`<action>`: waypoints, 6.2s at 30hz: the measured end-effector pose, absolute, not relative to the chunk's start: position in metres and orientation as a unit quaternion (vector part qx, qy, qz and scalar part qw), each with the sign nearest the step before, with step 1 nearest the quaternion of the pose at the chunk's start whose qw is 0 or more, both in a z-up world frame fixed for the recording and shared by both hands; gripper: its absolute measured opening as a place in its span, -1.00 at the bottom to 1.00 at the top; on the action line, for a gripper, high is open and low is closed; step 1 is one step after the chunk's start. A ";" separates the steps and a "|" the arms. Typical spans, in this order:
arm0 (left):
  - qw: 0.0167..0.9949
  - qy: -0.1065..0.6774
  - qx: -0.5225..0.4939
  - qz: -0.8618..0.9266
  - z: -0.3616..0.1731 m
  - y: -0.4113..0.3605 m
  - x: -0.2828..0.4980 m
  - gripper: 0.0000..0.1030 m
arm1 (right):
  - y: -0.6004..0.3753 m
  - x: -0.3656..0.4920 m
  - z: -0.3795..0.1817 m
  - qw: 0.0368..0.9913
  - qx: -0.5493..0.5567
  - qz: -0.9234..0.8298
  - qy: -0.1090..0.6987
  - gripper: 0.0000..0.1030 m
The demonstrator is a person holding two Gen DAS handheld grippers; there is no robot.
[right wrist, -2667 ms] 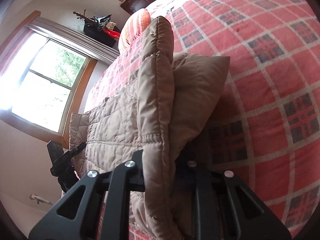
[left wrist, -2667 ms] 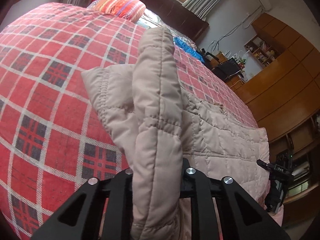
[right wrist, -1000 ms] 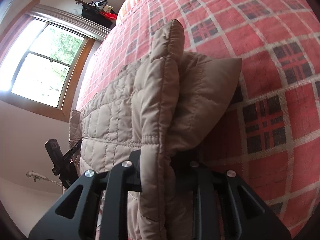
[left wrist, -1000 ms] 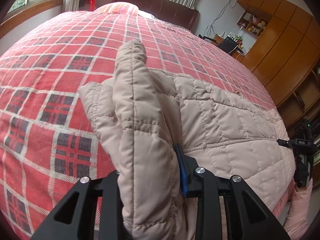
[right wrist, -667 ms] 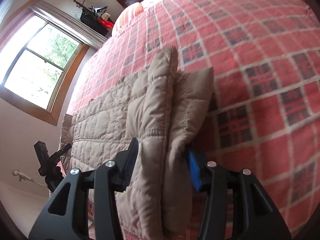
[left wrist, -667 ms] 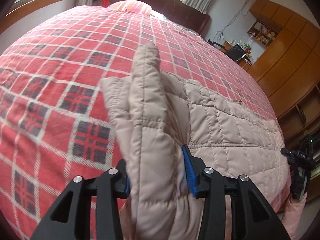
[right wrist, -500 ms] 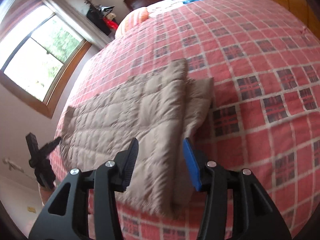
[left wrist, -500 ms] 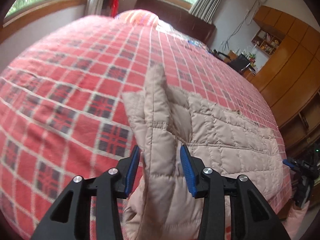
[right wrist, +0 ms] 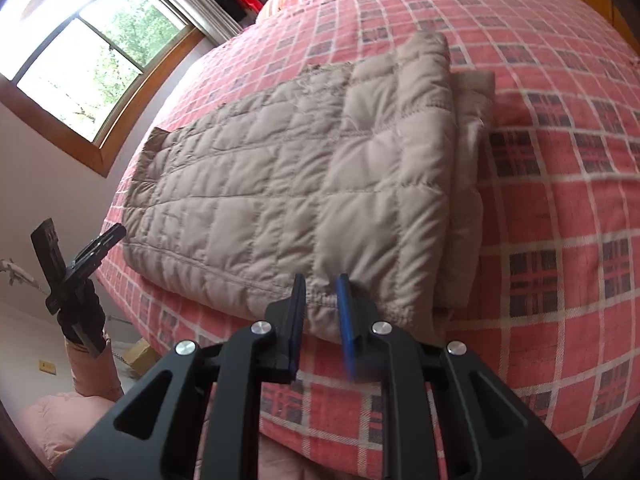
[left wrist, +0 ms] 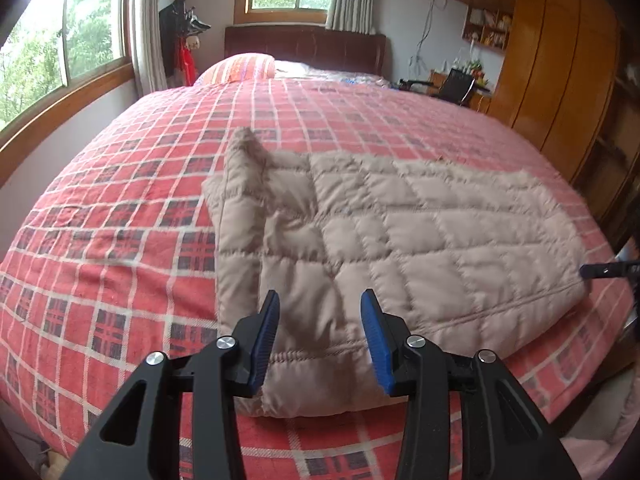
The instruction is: Fold large clothes
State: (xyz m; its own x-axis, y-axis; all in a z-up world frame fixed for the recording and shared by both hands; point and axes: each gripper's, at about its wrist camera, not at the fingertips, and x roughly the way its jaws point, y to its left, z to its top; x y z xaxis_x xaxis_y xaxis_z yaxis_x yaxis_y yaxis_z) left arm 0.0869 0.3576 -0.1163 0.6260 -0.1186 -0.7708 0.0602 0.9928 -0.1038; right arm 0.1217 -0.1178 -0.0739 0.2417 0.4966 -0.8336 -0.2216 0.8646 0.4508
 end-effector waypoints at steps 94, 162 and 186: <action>0.838 0.502 -0.159 -0.140 -0.086 0.353 0.160 -0.58 | -0.035 0.190 -0.101 0.731 0.062 0.127 0.668 -1.00; 0.840 0.533 -0.092 -0.039 -0.113 0.367 0.185 0.10 | 0.076 0.220 -0.005 0.729 0.083 0.214 0.645 0.14; 0.846 0.519 -0.101 -0.069 -0.117 0.368 0.190 0.09 | 0.112 0.234 -0.052 0.702 0.074 0.222 0.673 -0.73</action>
